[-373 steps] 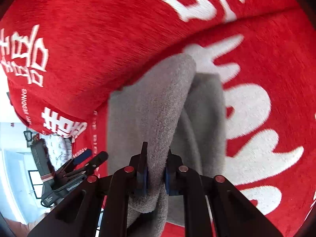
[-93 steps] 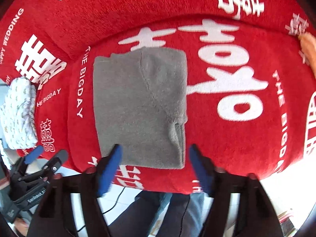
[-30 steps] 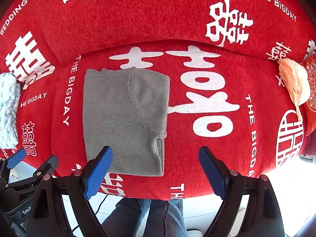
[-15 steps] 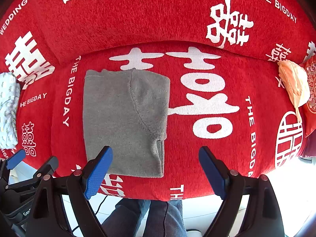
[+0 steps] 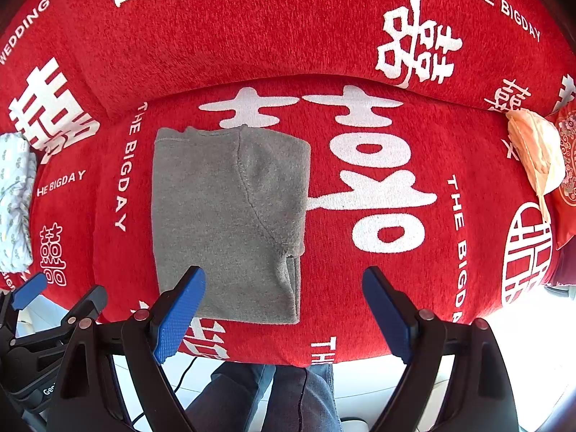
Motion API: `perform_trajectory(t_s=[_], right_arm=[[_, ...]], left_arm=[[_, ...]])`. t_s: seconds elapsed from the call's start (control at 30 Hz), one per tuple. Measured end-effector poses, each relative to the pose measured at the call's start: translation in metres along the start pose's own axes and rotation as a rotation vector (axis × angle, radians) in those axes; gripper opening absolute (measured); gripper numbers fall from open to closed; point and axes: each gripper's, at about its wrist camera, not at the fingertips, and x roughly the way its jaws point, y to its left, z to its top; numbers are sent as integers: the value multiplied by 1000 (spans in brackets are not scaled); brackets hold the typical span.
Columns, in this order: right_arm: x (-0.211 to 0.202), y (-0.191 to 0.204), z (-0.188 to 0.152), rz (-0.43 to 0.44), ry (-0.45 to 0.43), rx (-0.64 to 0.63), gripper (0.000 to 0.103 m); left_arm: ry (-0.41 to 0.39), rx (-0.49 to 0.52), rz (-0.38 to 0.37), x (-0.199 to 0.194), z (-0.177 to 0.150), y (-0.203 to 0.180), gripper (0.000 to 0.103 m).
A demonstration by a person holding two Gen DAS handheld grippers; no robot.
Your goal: Fold small clothes
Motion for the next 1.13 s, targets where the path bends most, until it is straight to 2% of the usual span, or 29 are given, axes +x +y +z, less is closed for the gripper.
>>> perform_trajectory(t_s=[0.43,0.9,1.13], right_arm=[[0,0,0,0,-1,0,91],[0,1,-2,-1,0,8,91],[1,-1,-4,2,2,20,91]], left_arm=[[-5,-5,1,-1,1,1,102],[-44,-19,9,-6,2,-3,102],[-30,-16,-1,-4,2,-4,102]])
